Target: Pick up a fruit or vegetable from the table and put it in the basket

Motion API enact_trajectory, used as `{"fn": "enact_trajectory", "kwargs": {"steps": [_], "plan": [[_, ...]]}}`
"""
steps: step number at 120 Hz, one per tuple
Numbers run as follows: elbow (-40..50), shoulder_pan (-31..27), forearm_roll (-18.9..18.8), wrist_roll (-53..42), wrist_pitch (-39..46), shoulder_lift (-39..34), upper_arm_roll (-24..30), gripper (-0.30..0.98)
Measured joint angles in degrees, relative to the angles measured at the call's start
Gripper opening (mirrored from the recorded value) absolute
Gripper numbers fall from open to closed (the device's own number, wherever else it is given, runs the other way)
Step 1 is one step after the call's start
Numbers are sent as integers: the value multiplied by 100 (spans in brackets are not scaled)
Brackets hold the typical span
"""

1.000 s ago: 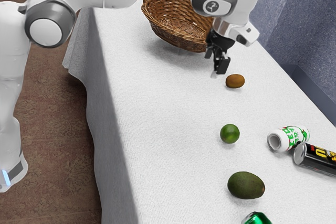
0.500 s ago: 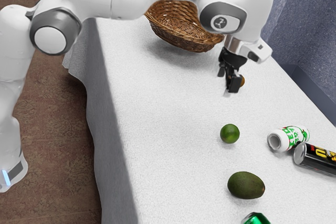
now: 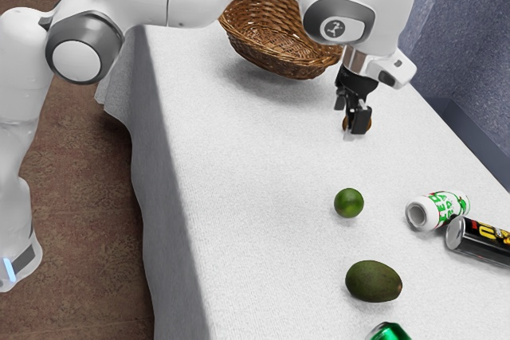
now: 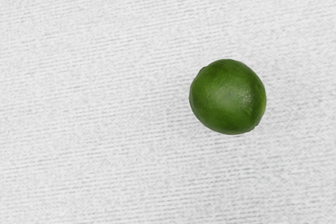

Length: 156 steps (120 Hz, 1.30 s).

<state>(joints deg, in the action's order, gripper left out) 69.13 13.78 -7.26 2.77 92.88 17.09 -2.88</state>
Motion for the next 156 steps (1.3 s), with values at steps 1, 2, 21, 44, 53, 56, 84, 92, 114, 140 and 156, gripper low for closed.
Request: {"fn": "enact_trajectory", "kwargs": {"steps": [1,2,21,44,53,56,84,92,114,140,156], "plan": [[0,-3,0,0,0,0,0,69],[-1,-6,0,0,0,0,0,69],[-3,-29,-14,-3,1,-51,-18,69],[-3,-34,-23,-5,1,-65,-35,69],[-3,-37,-28,-7,1,-68,-37,69],[-3,-39,-33,-7,1,-70,-38,69],[-121,31,-44,-15,1,-97,17,69],[-137,36,-42,-17,1,-97,31,69],[-164,279,-30,-17,1,-99,49,69],[-132,1173,-32,-25,-53,-196,42,68],[-152,1097,-63,-25,-162,-197,-16,68]]}}
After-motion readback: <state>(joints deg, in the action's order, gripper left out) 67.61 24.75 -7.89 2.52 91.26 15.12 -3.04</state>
